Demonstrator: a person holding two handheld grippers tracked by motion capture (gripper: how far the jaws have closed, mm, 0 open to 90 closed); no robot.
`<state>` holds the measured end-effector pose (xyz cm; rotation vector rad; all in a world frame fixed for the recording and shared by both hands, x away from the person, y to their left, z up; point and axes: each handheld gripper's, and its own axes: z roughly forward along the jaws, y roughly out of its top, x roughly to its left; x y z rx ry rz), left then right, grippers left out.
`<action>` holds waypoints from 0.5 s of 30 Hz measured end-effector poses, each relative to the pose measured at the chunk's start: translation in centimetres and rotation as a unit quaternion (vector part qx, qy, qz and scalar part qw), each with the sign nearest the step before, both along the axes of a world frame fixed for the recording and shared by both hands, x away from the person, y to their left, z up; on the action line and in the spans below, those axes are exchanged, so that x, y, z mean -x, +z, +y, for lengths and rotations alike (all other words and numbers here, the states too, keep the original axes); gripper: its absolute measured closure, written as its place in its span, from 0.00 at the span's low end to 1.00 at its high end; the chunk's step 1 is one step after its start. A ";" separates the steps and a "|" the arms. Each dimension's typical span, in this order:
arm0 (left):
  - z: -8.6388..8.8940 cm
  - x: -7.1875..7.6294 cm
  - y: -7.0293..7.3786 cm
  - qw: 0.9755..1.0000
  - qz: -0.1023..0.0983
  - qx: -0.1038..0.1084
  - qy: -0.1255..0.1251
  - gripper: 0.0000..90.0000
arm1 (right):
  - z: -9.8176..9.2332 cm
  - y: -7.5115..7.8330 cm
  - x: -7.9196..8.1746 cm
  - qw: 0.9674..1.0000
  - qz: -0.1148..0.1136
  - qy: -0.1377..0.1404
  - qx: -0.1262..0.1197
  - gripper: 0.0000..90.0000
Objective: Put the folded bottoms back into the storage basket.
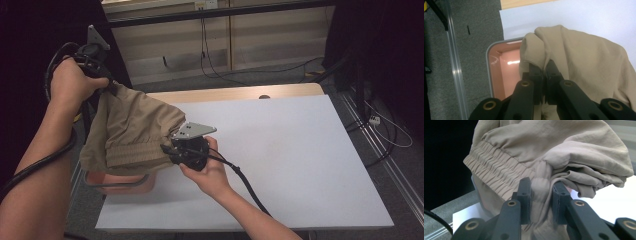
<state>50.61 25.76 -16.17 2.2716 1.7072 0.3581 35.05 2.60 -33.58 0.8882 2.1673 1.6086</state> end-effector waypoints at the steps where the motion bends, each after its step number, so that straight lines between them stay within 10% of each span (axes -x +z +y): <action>1: 0.0 0.0 0.0 1.000 0.000 0.000 0.001 0.96 | 0.1 0.0 0.0 1.000 0.001 0.000 0.001 0.81; 15: 0.3 -0.1 -0.5 1.000 0.001 0.003 0.001 0.96 | 0.7 -0.2 -0.2 1.000 0.002 0.005 0.003 0.81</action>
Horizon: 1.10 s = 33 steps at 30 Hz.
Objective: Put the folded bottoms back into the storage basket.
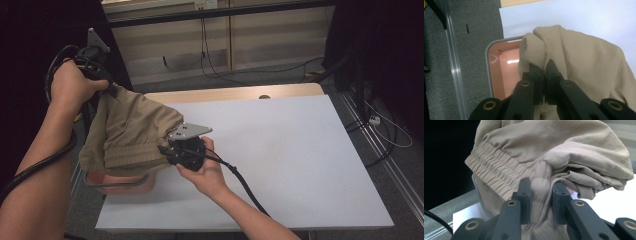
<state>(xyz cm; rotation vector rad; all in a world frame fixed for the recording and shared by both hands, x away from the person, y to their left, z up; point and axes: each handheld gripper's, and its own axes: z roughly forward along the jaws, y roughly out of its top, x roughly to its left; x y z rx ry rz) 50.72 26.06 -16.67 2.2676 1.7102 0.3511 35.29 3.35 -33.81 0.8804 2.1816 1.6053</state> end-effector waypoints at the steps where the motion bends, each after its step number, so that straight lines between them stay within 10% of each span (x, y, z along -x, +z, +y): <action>1: 0.0 0.0 0.0 1.000 0.000 0.000 0.000 0.96 | 0.1 0.0 0.0 1.000 -0.001 0.000 0.000 0.81; 33: 1.2 0.0 -0.5 1.000 -0.003 -0.004 0.010 0.96 | 1.8 -0.8 -0.3 1.000 0.009 0.018 -0.010 0.79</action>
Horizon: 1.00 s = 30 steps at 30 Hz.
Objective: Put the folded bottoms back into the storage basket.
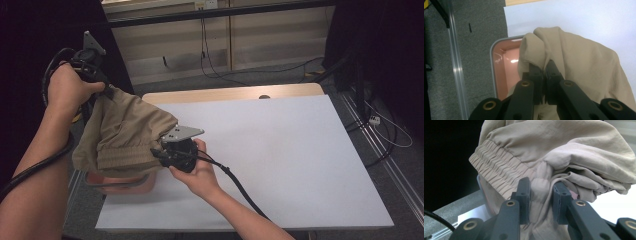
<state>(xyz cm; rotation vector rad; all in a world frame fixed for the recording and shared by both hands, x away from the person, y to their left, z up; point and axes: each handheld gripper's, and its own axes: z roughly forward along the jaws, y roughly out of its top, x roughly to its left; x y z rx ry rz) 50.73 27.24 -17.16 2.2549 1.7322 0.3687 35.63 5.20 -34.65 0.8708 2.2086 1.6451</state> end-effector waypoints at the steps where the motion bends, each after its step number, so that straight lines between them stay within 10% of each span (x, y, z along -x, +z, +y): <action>1: 0.0 0.0 0.0 1.000 0.000 0.000 0.000 0.96 | 0.1 0.0 0.0 1.000 -0.001 0.001 -0.001 0.79; 23: 3.2 -0.4 -0.6 0.999 -0.016 -0.021 0.023 0.95 | 3.9 -1.0 -1.2 0.999 -0.002 0.039 0.003 0.71; 30: 3.2 -0.5 -1.8 0.998 -0.049 -0.022 0.015 0.50 | 4.1 -1.8 -1.2 0.999 0.003 0.032 0.029 0.33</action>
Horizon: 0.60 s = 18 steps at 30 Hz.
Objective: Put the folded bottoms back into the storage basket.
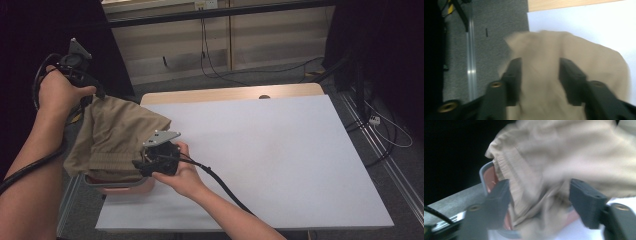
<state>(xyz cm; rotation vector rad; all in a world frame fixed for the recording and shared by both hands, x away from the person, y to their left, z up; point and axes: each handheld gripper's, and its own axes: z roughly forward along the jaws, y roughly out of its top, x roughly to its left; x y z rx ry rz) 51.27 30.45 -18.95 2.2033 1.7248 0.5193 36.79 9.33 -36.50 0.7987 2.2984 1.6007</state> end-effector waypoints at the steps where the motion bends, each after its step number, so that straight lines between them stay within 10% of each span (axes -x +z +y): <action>1: -0.3 0.0 -0.2 1.000 -0.002 -0.006 -0.010 0.47 | -0.8 0.1 -0.2 1.000 0.003 -0.010 -0.001 0.27; 18: -2.0 0.0 -5.6 0.997 0.005 0.030 -0.070 0.32 | -8.5 -0.1 -0.9 0.998 -0.014 -0.059 0.024 0.21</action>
